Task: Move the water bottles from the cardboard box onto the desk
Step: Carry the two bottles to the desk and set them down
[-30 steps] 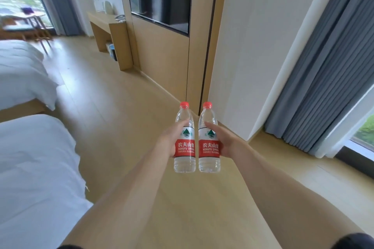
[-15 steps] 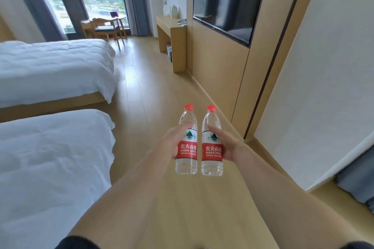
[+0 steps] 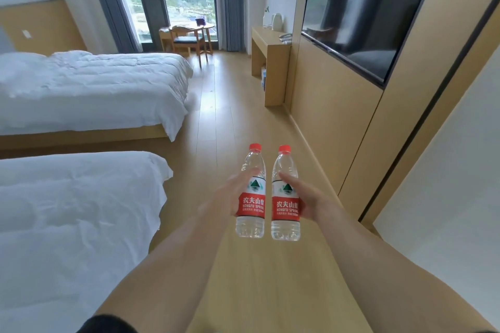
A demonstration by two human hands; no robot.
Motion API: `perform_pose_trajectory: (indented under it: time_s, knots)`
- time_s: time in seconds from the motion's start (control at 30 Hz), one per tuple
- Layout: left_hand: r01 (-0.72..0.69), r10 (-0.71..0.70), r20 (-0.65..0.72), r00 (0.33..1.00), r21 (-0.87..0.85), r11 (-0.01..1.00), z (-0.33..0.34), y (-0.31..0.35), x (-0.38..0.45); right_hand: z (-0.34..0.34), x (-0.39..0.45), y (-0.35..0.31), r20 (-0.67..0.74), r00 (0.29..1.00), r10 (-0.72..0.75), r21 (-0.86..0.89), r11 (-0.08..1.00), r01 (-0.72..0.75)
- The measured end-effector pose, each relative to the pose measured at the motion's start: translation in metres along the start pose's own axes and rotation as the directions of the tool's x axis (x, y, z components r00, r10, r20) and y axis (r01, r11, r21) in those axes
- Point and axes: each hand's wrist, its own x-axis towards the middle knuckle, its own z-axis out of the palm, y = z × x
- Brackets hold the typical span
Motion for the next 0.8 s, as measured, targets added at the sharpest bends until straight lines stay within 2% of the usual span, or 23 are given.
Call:
perform_pose_trajectory:
  time_s: [0.3,0.53,0.67,0.8]
  knots:
    - [0.019,-0.019,0.004,1.0,-0.03,0.999,-0.029,0.069,0.108,0.006,0.117,-0.066,0.032,0.999,0.006,-0.045,0.999,-0.004]
    - [0.068,-0.064,0.105,0.992,-0.032,0.997,-0.075,0.142,0.22,0.019,0.233,-0.138,-0.007,1.0,0.007,-0.045,0.999,-0.007]
    - [0.012,-0.003,0.144,0.99,-0.062,0.998,-0.11,0.195,0.282,0.032,0.295,-0.187,-0.012,1.0,-0.029,-0.029,0.999,0.028]
    - [0.016,-0.001,0.176,0.984,-0.083,0.996,-0.134,0.23,0.33,0.041,0.347,-0.224,-0.016,1.0,0.001,-0.037,0.999,-0.001]
